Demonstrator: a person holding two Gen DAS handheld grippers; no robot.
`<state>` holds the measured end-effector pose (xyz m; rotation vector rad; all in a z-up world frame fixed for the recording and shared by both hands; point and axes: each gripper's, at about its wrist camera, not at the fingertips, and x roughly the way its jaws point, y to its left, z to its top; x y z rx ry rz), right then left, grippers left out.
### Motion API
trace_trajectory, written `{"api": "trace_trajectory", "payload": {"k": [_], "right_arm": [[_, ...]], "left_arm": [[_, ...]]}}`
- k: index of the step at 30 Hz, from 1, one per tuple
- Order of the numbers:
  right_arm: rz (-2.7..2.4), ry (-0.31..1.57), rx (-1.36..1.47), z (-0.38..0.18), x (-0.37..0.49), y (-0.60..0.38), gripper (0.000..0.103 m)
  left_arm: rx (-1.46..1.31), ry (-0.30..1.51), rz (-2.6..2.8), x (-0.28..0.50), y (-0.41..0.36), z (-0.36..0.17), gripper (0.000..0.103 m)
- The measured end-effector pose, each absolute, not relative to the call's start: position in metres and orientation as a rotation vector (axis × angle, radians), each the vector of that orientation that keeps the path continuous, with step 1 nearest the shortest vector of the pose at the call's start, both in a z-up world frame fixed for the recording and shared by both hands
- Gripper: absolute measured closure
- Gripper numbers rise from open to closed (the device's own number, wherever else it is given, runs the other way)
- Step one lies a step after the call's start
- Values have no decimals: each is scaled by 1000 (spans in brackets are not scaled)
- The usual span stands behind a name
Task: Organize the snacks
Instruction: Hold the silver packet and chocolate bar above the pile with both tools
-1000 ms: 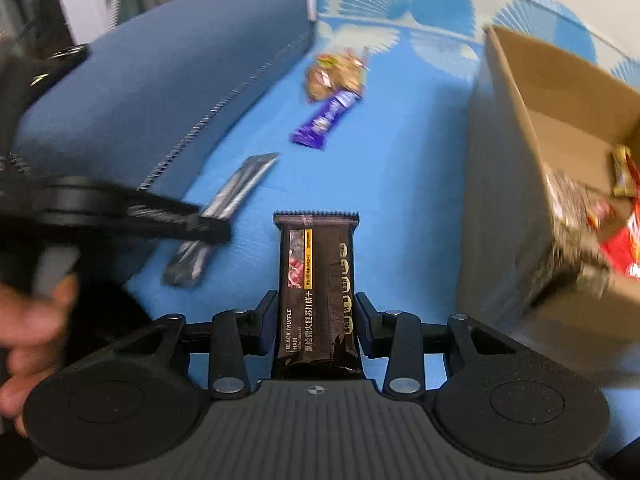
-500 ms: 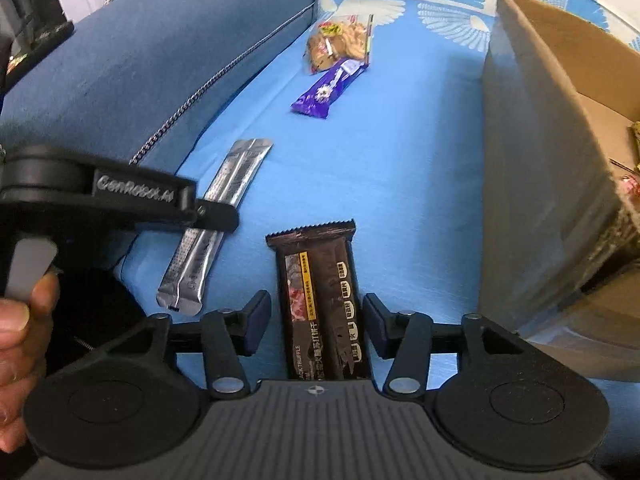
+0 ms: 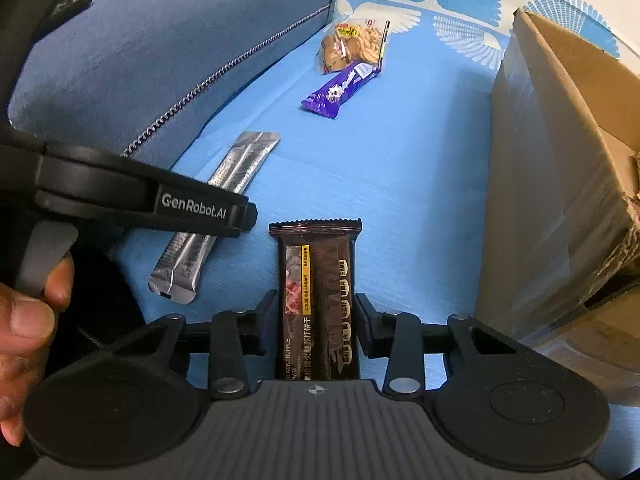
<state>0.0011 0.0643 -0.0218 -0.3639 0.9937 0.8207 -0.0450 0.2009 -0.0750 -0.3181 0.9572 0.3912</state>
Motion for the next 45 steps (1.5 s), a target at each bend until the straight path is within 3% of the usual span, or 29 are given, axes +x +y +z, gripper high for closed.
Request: {"api": "trace_trajectory", "payload": {"k": [12,45], "right_arm": [[802,1017,-364,-25,5,67,62],[788,1010,-390,-26,1,69,62]], "left_arm": [[-279,953,391,-43,196,-75,74],[-303,963,335,-41,194,-75,73]]}}
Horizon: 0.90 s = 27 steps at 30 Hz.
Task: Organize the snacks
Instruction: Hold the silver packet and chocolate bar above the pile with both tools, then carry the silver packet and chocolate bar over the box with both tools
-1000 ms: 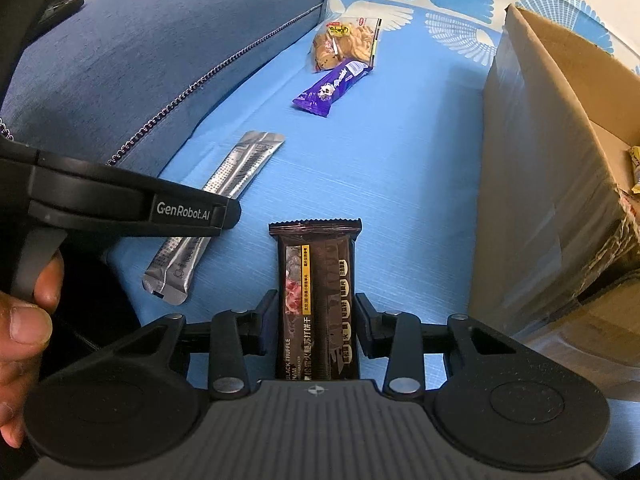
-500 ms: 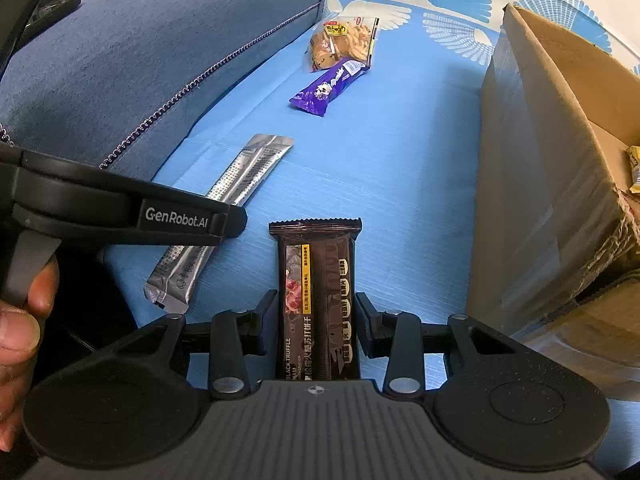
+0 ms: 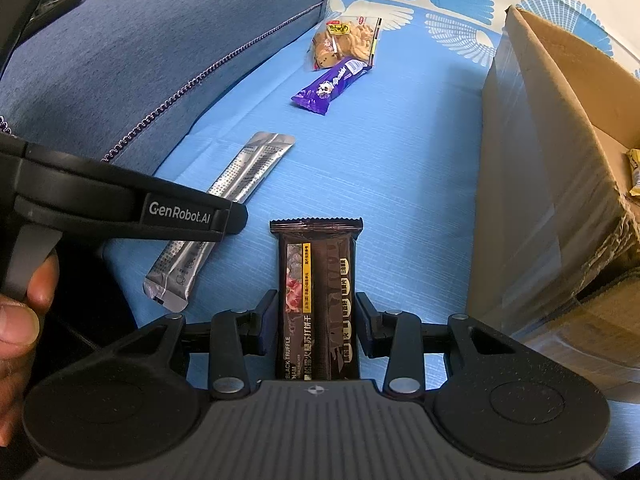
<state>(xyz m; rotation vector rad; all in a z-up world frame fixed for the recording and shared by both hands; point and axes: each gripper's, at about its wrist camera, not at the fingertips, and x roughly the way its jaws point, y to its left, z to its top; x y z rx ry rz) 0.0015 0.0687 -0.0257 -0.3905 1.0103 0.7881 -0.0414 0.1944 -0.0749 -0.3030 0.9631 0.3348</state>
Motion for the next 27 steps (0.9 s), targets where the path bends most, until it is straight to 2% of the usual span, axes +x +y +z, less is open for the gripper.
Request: {"api": "trace_trajectory", "payload": {"k": [10,14,27], "right_arm": [[788,1005,-403,-25,0,69,62],[784,994,-400,-22,-1,68,62],[807,828,-286,18,0,52,62]], "left_arm": [[-293,964,342,-41,193,-75,72],[-303,954,346,-42,194,-73,78],[-442,726,326,-79,205,-39,79]]}}
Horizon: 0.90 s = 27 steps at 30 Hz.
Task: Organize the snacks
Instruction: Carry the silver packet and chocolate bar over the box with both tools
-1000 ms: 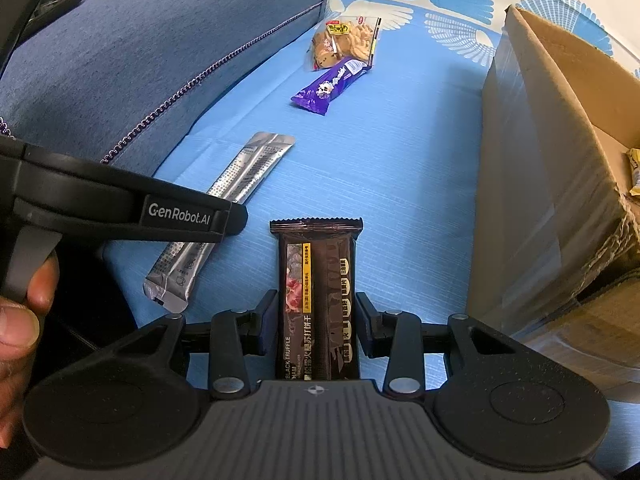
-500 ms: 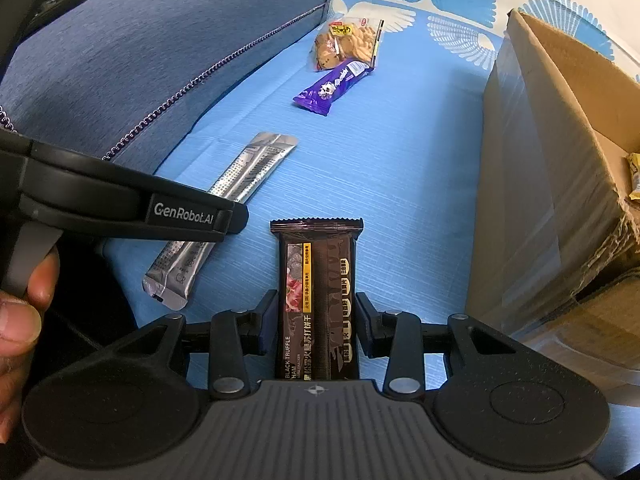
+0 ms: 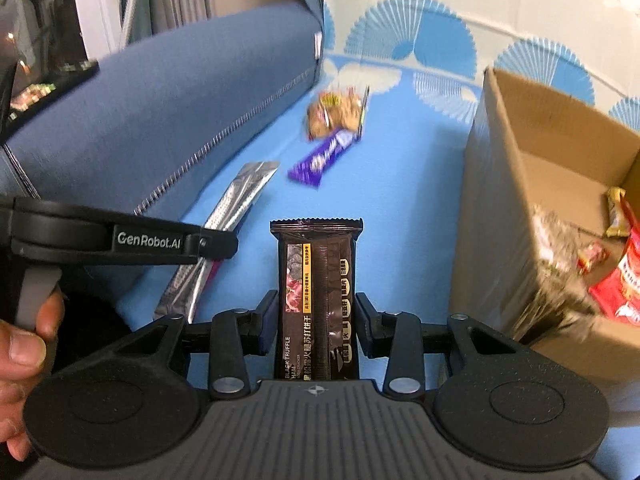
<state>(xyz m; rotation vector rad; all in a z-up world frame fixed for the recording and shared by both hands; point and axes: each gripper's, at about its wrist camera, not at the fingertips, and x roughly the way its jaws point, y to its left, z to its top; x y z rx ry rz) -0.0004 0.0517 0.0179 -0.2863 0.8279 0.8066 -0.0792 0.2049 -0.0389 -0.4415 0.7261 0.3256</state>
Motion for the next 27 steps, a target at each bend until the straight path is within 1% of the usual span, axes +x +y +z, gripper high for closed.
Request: {"api": "trace_trajectory", "payload": {"k": [4,7,14,19,27], "right_arm": [[827,770,-246,35,-2,44,62],[843,730,-198,50,0,38,62],[854,645,-67,81,13,19,62],[794,596,41,99,30,-7,62],[589,522,157,114,63,-56,62]], "left_arm": [[-495,705,341,-90,206,-30,79],[-567,723,361,-95,208,-27,79],[-642,735,408,-87,208,-3,79],[-619,698,392,-60,191,25,79],[-565,647,278,3,135,60,79]]}}
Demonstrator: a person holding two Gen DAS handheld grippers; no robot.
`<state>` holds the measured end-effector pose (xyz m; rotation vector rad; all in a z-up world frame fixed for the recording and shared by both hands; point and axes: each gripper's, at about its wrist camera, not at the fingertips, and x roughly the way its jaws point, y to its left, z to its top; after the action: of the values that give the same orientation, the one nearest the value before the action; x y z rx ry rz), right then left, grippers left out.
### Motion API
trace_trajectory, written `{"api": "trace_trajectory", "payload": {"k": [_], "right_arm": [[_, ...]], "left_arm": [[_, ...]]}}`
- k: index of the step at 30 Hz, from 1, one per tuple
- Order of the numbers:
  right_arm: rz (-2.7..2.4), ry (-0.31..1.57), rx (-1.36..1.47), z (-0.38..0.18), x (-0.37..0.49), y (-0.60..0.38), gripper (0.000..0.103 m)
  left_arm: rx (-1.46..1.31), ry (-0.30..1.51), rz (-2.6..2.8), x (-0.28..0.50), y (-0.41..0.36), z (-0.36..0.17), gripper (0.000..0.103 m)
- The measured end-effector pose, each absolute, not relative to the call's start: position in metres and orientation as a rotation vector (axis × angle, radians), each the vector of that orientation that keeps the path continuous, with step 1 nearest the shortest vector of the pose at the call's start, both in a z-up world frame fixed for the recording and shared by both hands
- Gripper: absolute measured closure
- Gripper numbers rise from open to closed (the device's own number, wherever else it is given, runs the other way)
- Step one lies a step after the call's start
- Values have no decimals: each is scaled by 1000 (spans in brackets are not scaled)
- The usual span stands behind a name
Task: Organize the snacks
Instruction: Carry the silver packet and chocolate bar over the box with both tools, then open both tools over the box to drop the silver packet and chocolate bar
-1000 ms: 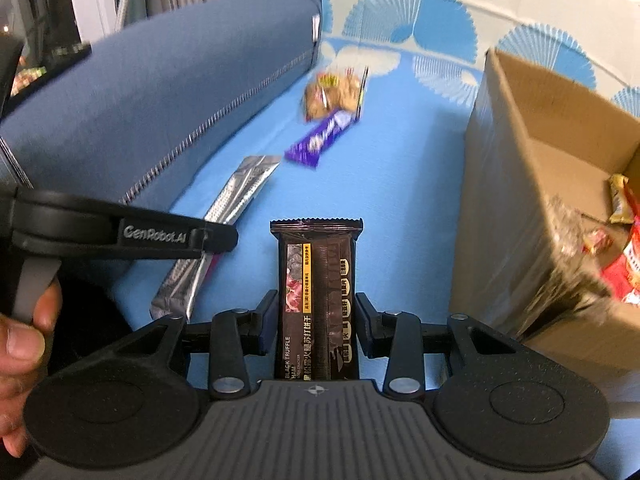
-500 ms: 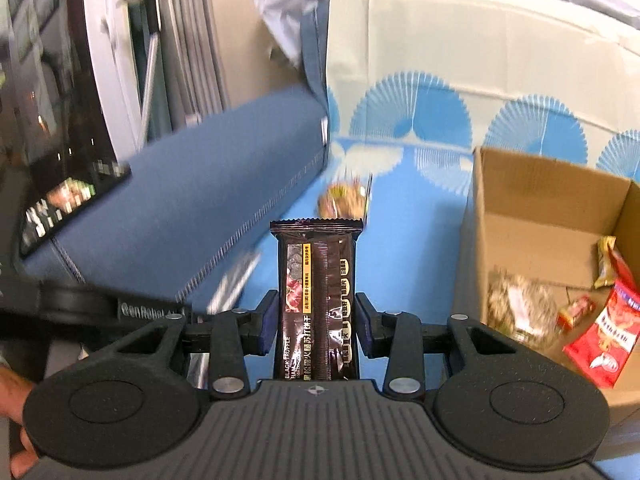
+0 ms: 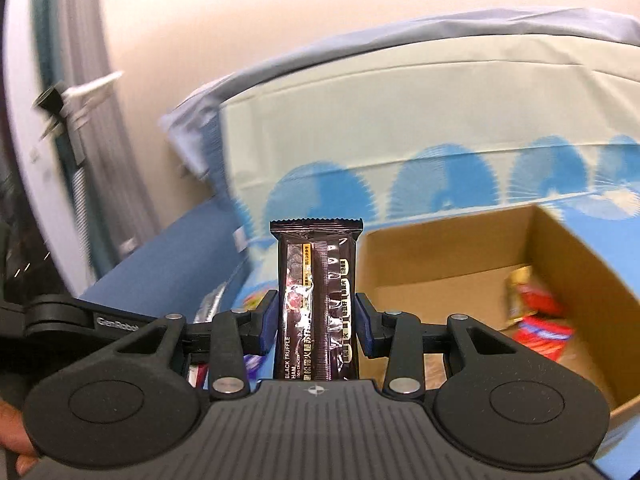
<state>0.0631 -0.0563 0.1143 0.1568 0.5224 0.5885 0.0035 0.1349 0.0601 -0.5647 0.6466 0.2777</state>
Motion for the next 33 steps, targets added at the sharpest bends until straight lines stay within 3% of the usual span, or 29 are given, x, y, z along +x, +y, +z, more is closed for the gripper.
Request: {"api": "trace_trajectory", "payload": {"k": [17,19,21,26,33], "right_arm": [[299,482,261,106,102,-118,62],[288,488,250,105,103,-117,57],[282,487,245,104,103,-116,41],[285,485,224,103,100,-113,36],[302,498,177,97,94,-100,36]], "left_arm": [[-508,591,70,82,48,99,77],[-488,591,51,84,43,103,74],[-469,578,47,80,41,104,67],[-460,553,67,60,51,99,65],[-436,540,141,18,85,77,64]]}}
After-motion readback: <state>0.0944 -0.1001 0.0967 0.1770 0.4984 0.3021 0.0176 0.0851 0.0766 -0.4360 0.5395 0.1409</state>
